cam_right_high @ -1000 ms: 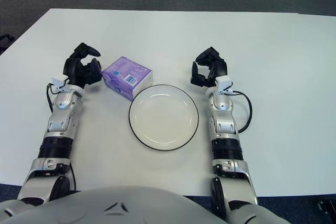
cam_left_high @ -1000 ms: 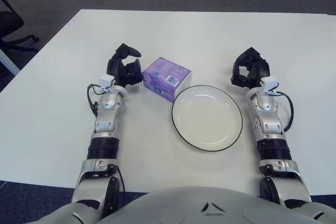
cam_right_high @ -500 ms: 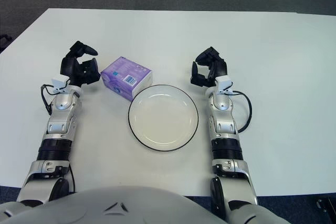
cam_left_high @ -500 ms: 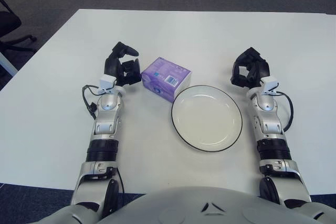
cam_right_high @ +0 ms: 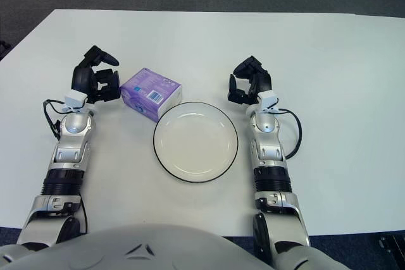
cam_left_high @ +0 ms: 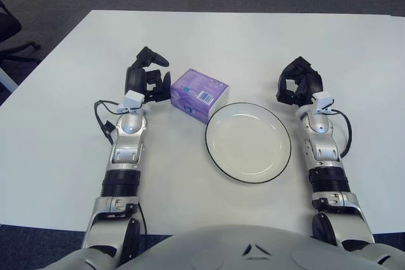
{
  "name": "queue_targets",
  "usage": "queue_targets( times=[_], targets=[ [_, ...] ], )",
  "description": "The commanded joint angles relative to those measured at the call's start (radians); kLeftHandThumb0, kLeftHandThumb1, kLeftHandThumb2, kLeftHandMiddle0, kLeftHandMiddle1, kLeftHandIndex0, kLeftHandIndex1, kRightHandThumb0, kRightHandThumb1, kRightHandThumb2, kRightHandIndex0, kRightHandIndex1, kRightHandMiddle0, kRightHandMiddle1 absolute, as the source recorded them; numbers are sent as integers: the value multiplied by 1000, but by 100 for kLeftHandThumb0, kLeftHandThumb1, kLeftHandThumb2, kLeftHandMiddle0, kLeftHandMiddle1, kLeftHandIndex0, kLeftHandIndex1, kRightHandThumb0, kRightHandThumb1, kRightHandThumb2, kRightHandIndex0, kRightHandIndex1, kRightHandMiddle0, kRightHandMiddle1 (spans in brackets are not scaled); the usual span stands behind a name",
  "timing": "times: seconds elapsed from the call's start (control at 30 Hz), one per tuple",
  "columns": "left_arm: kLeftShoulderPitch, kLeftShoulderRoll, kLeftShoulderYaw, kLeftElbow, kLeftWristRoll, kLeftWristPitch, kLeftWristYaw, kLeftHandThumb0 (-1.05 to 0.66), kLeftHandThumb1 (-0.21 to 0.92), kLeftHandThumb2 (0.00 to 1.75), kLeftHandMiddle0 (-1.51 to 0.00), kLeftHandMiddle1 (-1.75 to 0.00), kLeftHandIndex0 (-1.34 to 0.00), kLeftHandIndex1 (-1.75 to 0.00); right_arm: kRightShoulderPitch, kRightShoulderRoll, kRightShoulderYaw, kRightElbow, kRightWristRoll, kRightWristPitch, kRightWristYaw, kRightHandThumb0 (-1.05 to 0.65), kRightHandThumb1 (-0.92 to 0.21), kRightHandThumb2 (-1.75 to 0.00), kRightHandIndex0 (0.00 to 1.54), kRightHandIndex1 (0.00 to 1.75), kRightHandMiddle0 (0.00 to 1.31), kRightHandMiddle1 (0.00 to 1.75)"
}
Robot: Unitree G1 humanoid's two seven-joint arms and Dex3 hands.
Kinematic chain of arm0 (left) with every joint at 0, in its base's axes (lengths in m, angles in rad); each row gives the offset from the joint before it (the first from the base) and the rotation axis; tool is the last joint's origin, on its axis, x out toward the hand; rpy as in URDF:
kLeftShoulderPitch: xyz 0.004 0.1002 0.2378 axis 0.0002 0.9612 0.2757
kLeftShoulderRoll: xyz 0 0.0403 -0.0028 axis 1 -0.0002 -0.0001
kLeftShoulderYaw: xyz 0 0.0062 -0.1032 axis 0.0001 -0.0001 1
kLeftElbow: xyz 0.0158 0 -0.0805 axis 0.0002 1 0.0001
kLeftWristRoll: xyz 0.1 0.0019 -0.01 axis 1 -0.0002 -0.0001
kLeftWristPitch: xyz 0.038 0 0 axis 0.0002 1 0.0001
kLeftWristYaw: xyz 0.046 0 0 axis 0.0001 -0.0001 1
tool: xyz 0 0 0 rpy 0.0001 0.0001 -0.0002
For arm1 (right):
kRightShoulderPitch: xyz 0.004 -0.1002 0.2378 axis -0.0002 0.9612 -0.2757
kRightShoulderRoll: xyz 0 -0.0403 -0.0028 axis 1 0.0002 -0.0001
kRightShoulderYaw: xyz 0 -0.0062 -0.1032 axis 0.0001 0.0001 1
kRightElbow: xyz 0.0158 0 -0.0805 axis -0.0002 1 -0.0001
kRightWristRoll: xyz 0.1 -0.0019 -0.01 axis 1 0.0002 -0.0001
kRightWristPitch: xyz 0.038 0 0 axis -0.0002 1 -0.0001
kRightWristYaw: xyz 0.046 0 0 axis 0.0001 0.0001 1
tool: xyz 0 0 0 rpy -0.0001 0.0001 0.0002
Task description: Put the tissue paper into the plate.
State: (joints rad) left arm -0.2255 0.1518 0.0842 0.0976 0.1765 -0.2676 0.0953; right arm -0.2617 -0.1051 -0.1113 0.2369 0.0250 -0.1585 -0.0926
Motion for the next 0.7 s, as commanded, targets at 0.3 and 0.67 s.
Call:
queue_targets(
  times=[0.3,0.67],
  targets=[
    [-39,166,-68,0,343,-139,124,-48,32,131,-133,-175,-61,-175,156,47,-4,97,5,-7,-1,-47,-35,-127,126,175,58,175],
    [-107,247,-124,74,482,-274,246,-46,39,122,-100,-175,-55,-175,156,42,-2,103,-1,-16,4,-47,-36,-127,124,175,58,175]
  ],
)
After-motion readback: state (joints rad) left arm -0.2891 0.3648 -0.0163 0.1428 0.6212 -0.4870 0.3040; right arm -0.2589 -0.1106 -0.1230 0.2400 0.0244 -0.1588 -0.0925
